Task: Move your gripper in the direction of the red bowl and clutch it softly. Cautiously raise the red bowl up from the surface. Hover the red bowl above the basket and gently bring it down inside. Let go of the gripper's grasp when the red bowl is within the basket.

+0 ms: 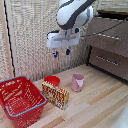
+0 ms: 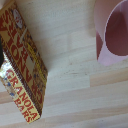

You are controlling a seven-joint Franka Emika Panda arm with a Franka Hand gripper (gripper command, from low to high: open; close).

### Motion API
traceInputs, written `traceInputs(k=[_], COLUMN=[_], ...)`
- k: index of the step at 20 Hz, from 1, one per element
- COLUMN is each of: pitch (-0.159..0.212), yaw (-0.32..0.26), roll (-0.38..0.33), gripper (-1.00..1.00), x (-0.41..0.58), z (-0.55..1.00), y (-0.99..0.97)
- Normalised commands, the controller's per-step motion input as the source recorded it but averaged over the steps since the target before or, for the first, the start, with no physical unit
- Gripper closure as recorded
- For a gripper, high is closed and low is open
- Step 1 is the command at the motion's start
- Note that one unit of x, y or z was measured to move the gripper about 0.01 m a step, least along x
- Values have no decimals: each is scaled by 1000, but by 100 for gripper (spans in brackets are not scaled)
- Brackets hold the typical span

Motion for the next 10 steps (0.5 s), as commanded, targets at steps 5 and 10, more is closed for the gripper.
traceInputs(k=[5, 10], pitch=[0, 0], yaw=[4, 1], roll=[3, 0], gripper=[-100, -100], x=[452, 389], z=[-294, -356], y=[-281, -305])
